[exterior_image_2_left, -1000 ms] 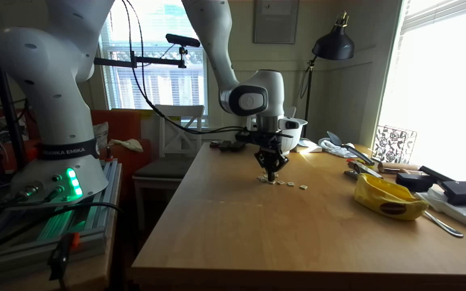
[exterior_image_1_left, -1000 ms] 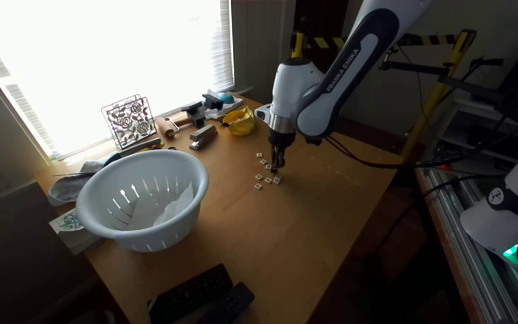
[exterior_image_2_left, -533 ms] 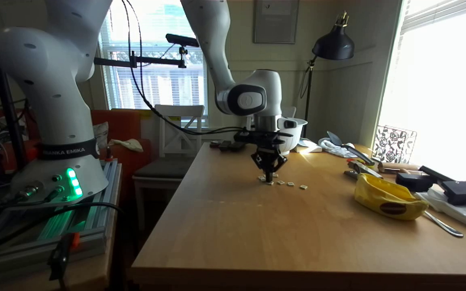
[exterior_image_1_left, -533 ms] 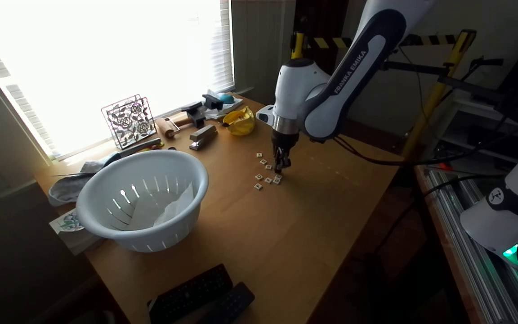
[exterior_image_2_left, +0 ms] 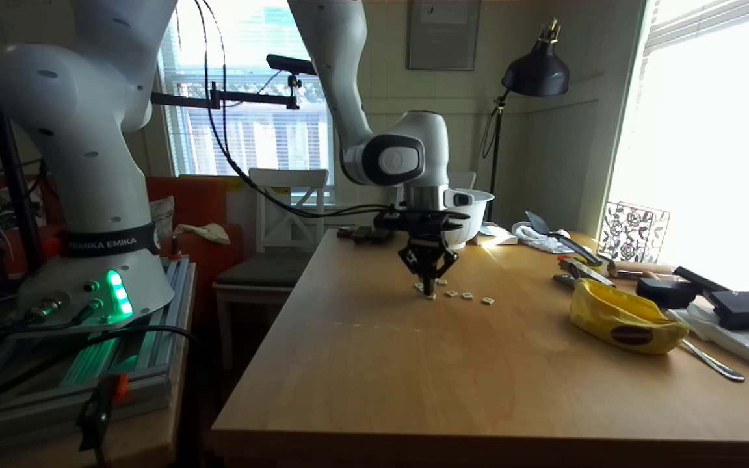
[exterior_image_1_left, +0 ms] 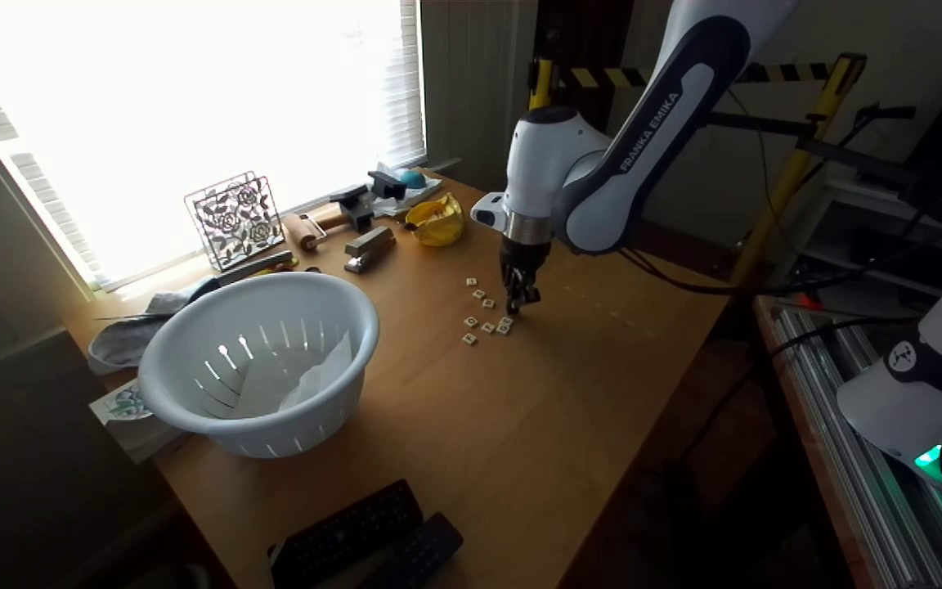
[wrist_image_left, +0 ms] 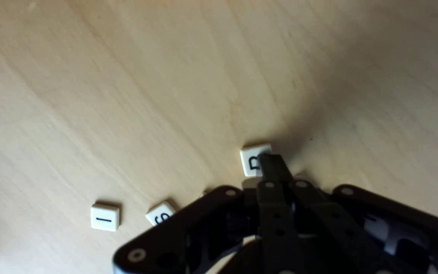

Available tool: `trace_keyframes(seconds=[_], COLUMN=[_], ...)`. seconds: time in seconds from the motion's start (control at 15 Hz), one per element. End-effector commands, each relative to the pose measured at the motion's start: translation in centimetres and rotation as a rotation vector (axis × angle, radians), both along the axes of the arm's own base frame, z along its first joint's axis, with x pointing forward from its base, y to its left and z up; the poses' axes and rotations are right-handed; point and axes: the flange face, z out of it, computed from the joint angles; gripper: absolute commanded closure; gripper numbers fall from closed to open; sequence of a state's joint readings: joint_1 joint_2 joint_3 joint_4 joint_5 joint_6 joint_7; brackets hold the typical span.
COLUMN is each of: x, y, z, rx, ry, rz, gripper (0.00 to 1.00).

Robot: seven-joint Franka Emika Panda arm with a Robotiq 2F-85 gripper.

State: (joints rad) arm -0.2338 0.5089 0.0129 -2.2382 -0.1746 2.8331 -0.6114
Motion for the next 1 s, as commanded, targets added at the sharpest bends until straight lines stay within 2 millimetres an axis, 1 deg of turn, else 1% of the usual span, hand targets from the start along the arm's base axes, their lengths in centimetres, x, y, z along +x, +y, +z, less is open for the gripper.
trace_keyframes(seconds=[0.0, 0.07, 0.13, 0.6, 0.93], x=[-1.8, -1.8, -0.3, -0.4, -0.3], y=[-0.5, -0.5, -0.2, -0.3, 0.4], z=[-1.3, -1.2, 0.0, 0.0, -0.2], rx=[-0.01, -0.003, -0.005, -0.005, -0.013], ry=[0.022, 0.019, 0.002, 0.002, -0.002], rz=[0.042, 0.022, 0.013, 0.01, 0.067], gripper=[1.0, 1.0, 0.99, 1.0, 1.0])
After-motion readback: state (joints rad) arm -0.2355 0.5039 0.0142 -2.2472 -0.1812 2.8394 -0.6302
